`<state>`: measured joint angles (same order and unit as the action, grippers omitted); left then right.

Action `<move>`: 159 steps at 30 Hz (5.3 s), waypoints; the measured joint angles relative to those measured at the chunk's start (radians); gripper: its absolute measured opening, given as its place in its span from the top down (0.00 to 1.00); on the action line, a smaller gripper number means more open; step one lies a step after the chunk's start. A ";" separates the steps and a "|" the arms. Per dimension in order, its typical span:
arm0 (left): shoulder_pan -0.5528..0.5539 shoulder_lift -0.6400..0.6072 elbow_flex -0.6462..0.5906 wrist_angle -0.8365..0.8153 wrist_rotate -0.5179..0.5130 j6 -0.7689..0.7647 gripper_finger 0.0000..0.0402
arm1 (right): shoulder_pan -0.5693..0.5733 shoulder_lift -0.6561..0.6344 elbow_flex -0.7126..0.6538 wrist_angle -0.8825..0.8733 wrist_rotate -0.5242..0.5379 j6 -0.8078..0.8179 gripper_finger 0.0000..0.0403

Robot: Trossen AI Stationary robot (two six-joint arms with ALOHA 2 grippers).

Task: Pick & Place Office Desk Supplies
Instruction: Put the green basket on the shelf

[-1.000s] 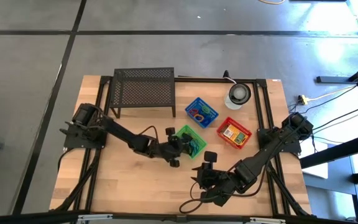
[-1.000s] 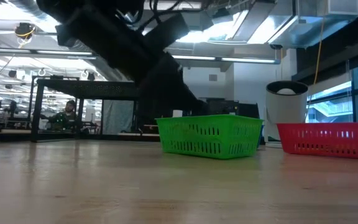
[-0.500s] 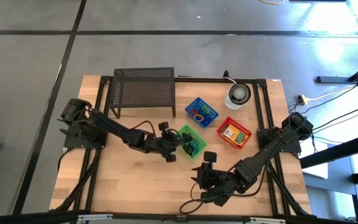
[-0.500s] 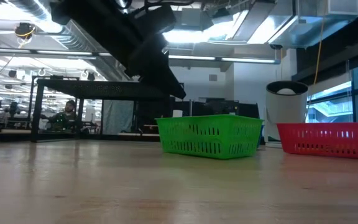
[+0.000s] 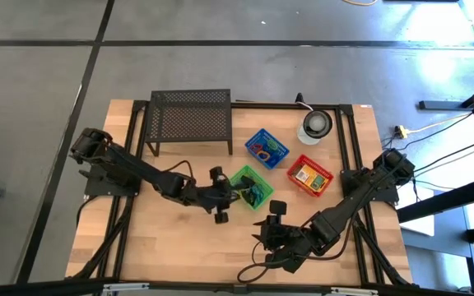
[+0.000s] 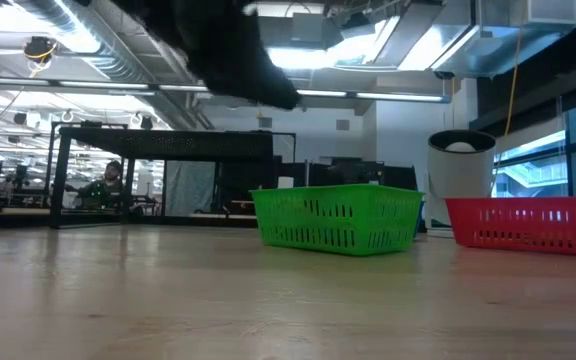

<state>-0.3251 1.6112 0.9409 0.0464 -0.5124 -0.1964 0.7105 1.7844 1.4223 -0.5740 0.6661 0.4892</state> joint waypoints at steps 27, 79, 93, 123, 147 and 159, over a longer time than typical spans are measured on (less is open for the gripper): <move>0.047 0.380 0.221 0.225 0.209 0.051 0.45 | 0.084 -0.084 -0.191 -0.227 0.340 0.227 0.64; -0.014 0.347 0.405 -0.582 0.192 0.053 0.98 | 0.077 -0.137 -0.294 -0.219 0.335 0.318 0.64; -0.050 0.141 0.405 -0.753 0.163 0.050 0.99 | 0.076 -0.137 -0.293 -0.117 0.224 0.281 0.64; 0.266 -0.759 0.108 -1.305 -0.003 0.294 0.99 | 0.008 -0.137 -0.293 -0.084 0.232 0.288 0.64; 0.532 -0.993 -0.124 -1.157 0.014 0.559 0.97 | -0.018 -0.137 -0.293 -0.084 0.231 0.284 0.64; 0.600 -0.946 -0.124 -1.116 -0.001 0.508 0.87 | -0.018 -0.137 -0.293 -0.083 0.231 0.285 0.64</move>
<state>0.2752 0.6652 0.8173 -1.0698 -0.5135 0.3112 0.6926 1.6478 1.1294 -0.6575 0.8970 0.7742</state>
